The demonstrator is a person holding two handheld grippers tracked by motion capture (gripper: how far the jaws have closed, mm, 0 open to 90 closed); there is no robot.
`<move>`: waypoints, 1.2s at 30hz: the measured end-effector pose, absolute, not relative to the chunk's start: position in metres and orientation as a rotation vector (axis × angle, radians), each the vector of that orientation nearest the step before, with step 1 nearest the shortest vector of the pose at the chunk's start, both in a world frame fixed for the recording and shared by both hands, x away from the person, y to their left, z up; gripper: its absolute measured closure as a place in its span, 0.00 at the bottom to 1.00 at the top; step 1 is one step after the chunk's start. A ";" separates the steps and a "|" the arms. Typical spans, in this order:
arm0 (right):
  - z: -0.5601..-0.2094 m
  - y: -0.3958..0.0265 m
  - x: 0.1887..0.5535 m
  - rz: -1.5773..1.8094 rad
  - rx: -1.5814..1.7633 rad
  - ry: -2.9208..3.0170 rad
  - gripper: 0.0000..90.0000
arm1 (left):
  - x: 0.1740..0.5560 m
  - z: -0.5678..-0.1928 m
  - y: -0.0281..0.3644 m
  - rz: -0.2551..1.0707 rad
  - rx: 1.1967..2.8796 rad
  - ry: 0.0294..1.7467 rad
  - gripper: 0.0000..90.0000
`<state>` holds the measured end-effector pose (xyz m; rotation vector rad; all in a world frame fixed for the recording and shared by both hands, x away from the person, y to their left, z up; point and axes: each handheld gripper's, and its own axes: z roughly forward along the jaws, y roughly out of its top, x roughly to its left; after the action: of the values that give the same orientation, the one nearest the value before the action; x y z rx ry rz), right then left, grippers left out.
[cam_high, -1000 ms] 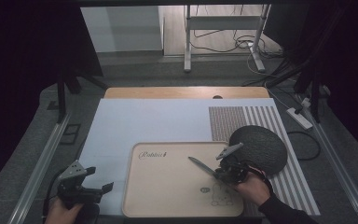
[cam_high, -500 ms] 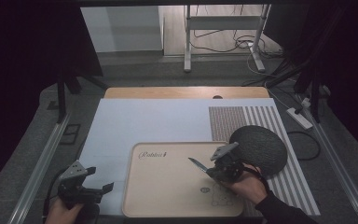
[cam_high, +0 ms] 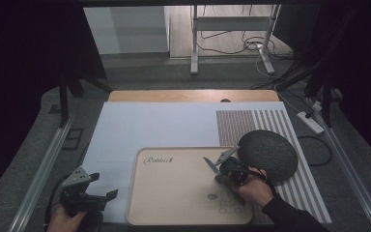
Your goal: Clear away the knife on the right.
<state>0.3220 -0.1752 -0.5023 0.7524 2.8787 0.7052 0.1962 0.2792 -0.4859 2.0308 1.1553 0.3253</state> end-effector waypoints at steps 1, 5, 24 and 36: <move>-0.502 -0.175 0.322 0.705 0.752 2.879 0.99 | 0.196 -0.486 0.279 0.325 2.031 1.155 0.05; -0.502 -0.184 0.324 0.699 0.789 2.872 0.99 | 0.196 -0.486 0.279 0.325 2.030 1.155 0.05; -0.498 -0.220 0.331 0.676 0.951 2.867 0.99 | 0.196 -0.486 0.278 0.332 2.034 1.155 0.05; -0.497 -0.229 0.333 0.673 0.988 2.864 0.95 | 0.196 -0.486 0.279 0.331 2.033 1.156 0.05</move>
<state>0.3334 -0.2287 -0.4971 0.9876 2.8642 0.6734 0.1960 0.2785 -0.4859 2.0331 1.1560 0.3310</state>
